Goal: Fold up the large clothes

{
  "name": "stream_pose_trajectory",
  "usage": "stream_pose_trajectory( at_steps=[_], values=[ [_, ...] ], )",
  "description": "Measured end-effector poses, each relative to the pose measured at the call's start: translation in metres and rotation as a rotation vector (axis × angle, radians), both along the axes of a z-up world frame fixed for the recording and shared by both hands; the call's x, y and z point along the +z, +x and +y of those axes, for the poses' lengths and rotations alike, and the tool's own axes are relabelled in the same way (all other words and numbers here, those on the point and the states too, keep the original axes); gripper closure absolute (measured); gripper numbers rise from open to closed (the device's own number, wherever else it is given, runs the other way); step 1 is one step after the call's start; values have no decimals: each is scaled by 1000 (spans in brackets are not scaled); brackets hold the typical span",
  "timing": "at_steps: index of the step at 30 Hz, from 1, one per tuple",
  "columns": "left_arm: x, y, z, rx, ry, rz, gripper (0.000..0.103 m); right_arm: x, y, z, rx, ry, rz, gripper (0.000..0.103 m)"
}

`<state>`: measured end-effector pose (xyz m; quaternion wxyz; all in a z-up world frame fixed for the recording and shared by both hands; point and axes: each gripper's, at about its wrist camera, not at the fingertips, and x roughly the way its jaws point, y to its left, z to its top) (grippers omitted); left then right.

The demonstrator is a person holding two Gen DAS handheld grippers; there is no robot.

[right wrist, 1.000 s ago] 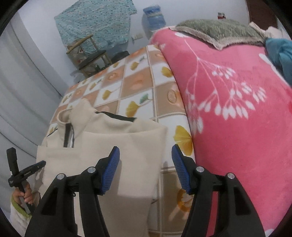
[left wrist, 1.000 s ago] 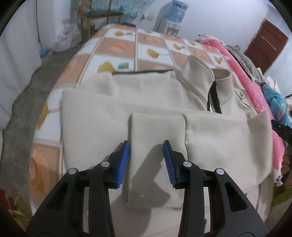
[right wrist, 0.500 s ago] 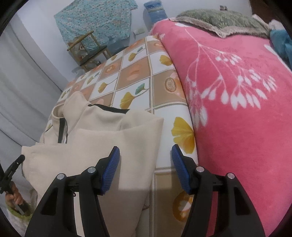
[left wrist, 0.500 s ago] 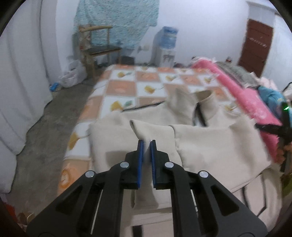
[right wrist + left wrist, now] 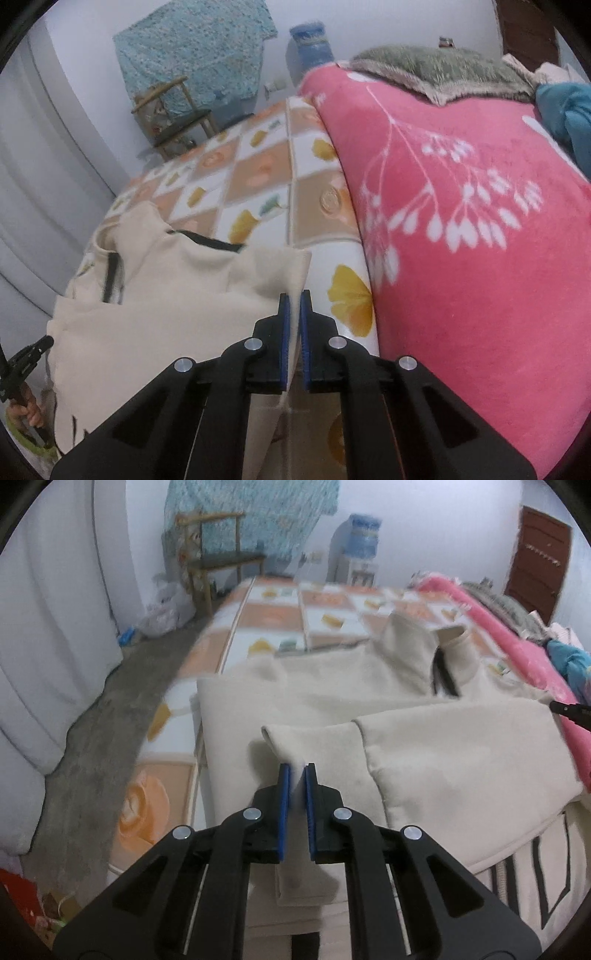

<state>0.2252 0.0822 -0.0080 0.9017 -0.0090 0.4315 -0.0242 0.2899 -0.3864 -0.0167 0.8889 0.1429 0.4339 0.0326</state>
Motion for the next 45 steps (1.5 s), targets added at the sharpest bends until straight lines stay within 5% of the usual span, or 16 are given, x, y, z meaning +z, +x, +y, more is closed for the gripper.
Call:
stream_pose_trajectory(
  at_steps=[7, 13, 23, 27, 32, 34, 36, 40, 45],
  values=[
    [21, -11, -3, -2, 12, -141, 95, 4, -4, -1, 0, 20, -47, 97],
    [-11, 9, -5, 29, 59, -30, 94, -11, 3, -3, 11, 54, 7, 97],
    [16, -11, -4, 36, 77, -85, 86, 38, -34, 6, 50, -26, -74, 83],
    [33, -34, -20, -59, 58, -111, 68, 56, -69, 39, 190, -66, -98, 72],
    [12, -50, -40, -119, 44, -11, 59, 34, -105, 77, 337, -120, -46, 72],
    [-11, -47, -42, -100, 70, 59, 56, 3, -105, 83, 343, -184, 60, 72],
    [-11, -53, -45, -97, 95, 13, 51, -9, -106, 79, 340, -182, 62, 75],
    [-1, -59, -45, -74, 86, 37, 47, 12, -115, 76, 275, -195, 72, 80],
    [20, -103, -43, -81, 46, 16, 27, 38, -160, 85, 247, -242, 19, 80]
  ],
)
